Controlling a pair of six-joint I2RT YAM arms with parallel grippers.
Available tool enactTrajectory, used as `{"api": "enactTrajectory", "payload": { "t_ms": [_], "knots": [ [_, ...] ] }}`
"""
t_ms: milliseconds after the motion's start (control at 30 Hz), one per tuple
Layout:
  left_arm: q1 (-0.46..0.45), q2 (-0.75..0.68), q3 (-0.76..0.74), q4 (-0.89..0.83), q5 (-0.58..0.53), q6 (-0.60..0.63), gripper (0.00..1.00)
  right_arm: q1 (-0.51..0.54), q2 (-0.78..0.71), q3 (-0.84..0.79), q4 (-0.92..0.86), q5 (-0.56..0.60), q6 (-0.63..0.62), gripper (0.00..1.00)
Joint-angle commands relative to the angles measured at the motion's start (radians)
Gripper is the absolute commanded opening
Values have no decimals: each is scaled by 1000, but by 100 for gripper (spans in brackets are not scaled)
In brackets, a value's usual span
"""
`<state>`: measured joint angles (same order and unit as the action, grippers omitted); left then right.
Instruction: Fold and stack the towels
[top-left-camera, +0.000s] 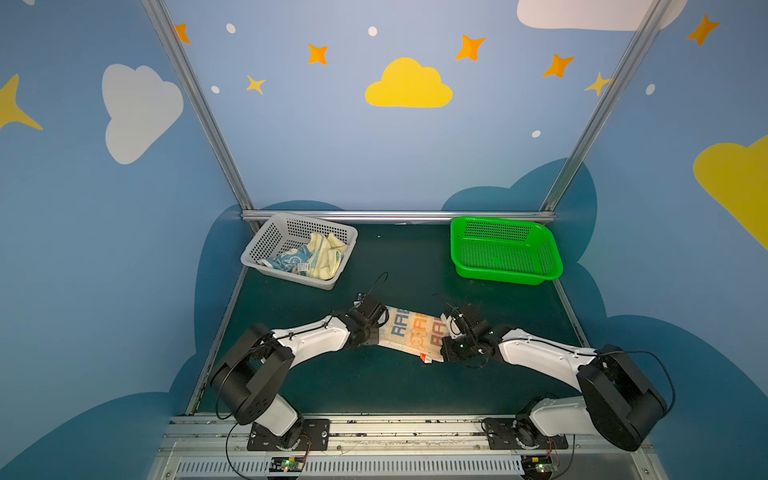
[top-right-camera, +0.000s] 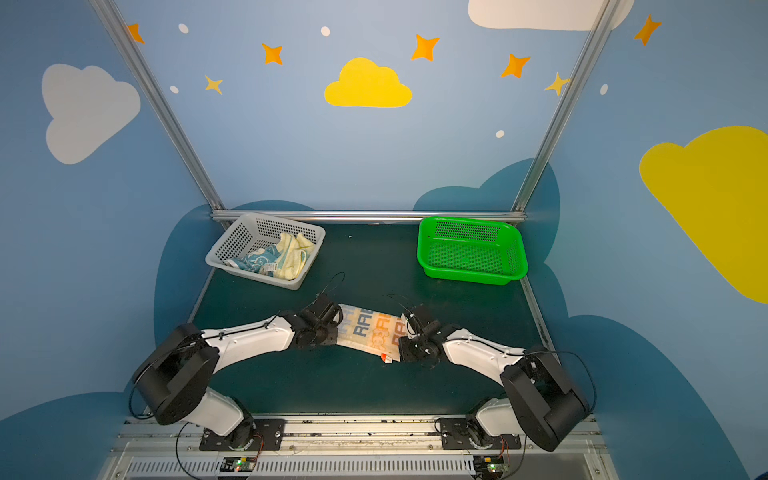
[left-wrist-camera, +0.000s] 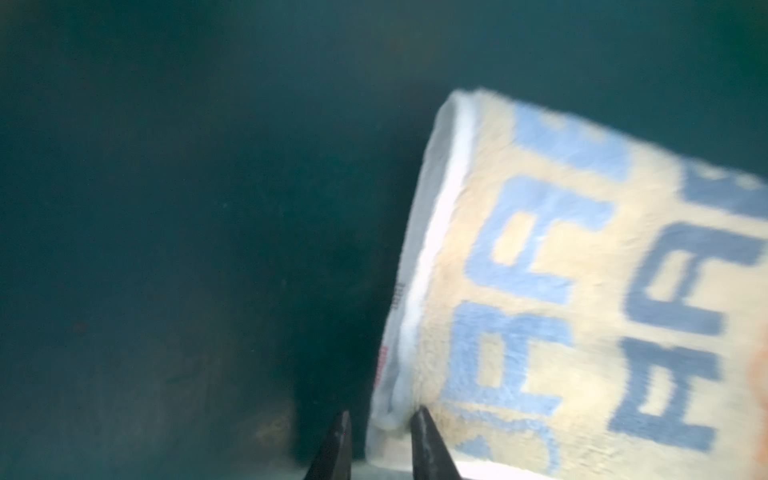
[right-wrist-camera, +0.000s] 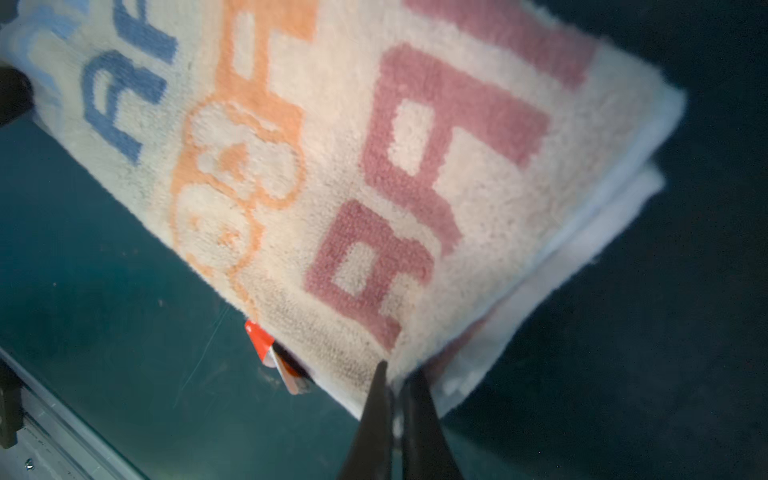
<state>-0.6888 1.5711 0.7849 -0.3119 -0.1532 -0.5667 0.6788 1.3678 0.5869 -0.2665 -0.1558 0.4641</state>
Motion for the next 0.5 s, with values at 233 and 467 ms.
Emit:
{"api": "enactTrajectory", "payload": {
  "t_ms": [233,467],
  "knots": [
    [-3,-58,39,-127,-108,5,33,2,-90,-22,-104,67,37,47],
    [-15,-154,93,-150,-122,35,54,-37,-128,1,-100,35,81,77]
  ]
}}
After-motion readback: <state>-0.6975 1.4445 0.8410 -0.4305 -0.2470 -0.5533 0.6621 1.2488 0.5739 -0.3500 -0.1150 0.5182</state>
